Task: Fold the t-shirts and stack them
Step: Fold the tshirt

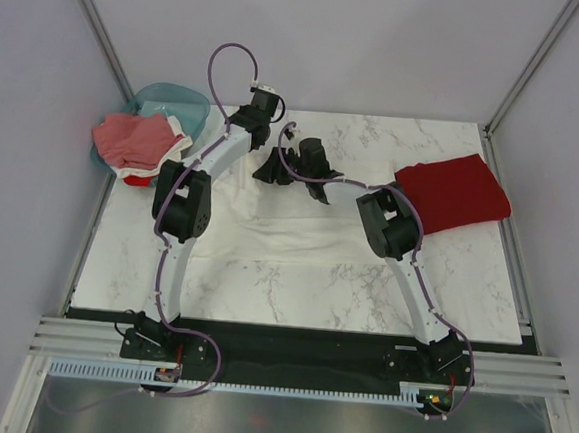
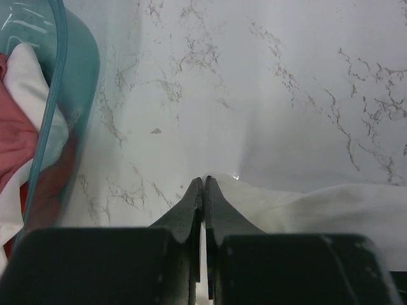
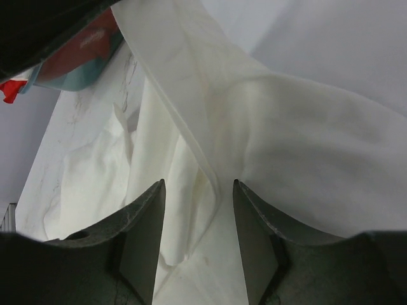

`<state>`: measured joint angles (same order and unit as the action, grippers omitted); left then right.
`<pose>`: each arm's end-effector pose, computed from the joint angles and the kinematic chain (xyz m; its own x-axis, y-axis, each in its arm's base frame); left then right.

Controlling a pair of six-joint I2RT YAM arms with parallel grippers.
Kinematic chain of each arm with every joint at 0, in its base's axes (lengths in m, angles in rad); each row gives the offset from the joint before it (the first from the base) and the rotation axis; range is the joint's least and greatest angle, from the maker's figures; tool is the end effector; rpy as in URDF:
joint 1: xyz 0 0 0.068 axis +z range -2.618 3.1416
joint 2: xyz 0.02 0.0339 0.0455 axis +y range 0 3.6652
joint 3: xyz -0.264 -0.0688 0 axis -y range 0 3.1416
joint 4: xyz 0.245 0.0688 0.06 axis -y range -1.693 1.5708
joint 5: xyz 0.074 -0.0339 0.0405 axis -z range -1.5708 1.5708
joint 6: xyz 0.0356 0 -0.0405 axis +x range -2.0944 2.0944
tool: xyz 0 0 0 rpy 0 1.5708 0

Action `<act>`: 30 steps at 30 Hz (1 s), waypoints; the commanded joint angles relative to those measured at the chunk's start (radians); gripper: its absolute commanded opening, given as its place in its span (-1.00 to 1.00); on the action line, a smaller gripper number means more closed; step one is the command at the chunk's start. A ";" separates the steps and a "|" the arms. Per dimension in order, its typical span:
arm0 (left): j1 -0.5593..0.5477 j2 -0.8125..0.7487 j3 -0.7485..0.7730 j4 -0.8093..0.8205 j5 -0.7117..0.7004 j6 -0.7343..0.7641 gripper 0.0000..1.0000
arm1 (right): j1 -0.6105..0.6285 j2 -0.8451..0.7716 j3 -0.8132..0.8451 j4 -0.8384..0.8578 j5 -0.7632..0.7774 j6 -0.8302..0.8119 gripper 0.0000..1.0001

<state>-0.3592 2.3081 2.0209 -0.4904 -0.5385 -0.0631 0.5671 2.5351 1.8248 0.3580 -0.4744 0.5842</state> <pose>0.4969 -0.1671 0.2237 -0.6529 0.1873 -0.7339 -0.0817 0.9459 0.3141 0.4644 0.3151 0.1133 -0.7058 0.1322 -0.6960 -0.5398 0.5360 0.6491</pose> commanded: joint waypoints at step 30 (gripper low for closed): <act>0.049 -0.297 -0.212 0.050 0.089 -0.220 0.40 | 0.022 0.037 0.162 0.202 -0.015 0.318 -0.98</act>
<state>-0.3233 2.1292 1.8423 -0.4767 -0.4583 -0.1944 0.5808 2.5694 1.9083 0.5079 -0.5144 0.8593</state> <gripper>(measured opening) 0.695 0.020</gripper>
